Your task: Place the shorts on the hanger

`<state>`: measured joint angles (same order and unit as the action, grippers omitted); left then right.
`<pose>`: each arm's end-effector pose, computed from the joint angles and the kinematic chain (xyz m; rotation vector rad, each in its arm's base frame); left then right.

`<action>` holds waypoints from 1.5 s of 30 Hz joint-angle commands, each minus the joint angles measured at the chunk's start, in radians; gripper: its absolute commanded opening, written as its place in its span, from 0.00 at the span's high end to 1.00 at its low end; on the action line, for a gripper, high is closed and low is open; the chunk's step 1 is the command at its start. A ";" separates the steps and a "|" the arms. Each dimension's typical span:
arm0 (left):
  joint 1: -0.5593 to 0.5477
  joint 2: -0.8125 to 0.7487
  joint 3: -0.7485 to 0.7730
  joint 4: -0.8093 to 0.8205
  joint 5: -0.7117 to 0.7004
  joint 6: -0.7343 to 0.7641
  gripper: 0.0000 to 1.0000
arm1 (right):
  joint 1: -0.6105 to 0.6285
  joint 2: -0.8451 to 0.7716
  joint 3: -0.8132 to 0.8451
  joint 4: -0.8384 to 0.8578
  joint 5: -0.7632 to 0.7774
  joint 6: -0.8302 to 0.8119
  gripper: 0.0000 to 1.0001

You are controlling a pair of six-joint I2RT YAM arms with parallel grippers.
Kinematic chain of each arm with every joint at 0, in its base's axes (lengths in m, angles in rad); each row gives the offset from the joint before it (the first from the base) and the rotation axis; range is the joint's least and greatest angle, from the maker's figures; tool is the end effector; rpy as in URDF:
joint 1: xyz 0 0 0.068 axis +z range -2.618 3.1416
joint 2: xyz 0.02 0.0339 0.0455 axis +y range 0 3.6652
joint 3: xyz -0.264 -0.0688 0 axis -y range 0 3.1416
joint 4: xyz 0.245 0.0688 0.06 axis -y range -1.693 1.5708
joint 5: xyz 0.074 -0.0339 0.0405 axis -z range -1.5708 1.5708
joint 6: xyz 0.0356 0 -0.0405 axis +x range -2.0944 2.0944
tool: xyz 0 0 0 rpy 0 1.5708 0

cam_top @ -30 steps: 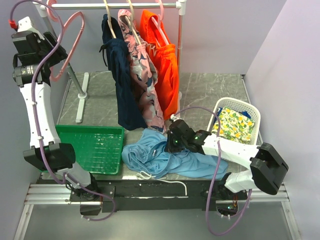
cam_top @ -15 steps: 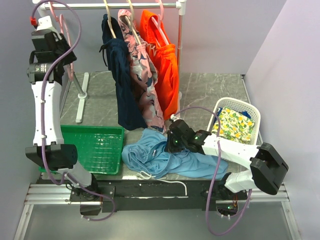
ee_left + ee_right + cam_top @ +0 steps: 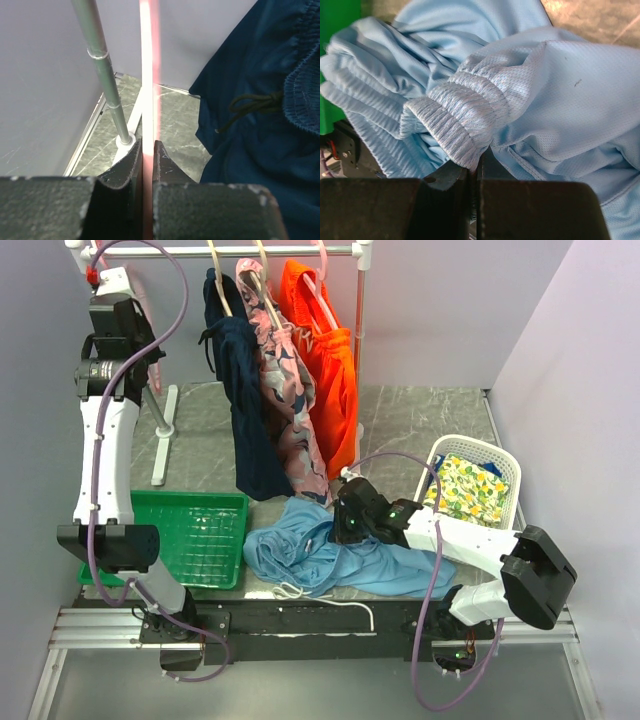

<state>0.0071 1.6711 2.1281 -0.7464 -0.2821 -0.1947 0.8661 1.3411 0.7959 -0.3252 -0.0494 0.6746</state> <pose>0.3434 0.0123 0.5072 -0.3792 1.8112 0.1316 0.1743 0.2077 0.2110 -0.2702 2.5694 0.7029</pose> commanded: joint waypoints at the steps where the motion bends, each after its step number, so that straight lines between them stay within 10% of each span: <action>1: -0.001 -0.040 0.050 0.035 -0.009 0.023 0.99 | 0.008 -0.005 0.057 0.017 0.008 -0.007 1.00; 45: -0.001 -0.719 -0.519 0.093 0.319 -0.103 0.99 | 0.010 -0.101 0.043 -0.029 0.094 0.011 1.00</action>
<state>0.0067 1.0569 1.6814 -0.6983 -0.0589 -0.2565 0.8684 1.3025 0.8135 -0.3359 -0.0120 0.6827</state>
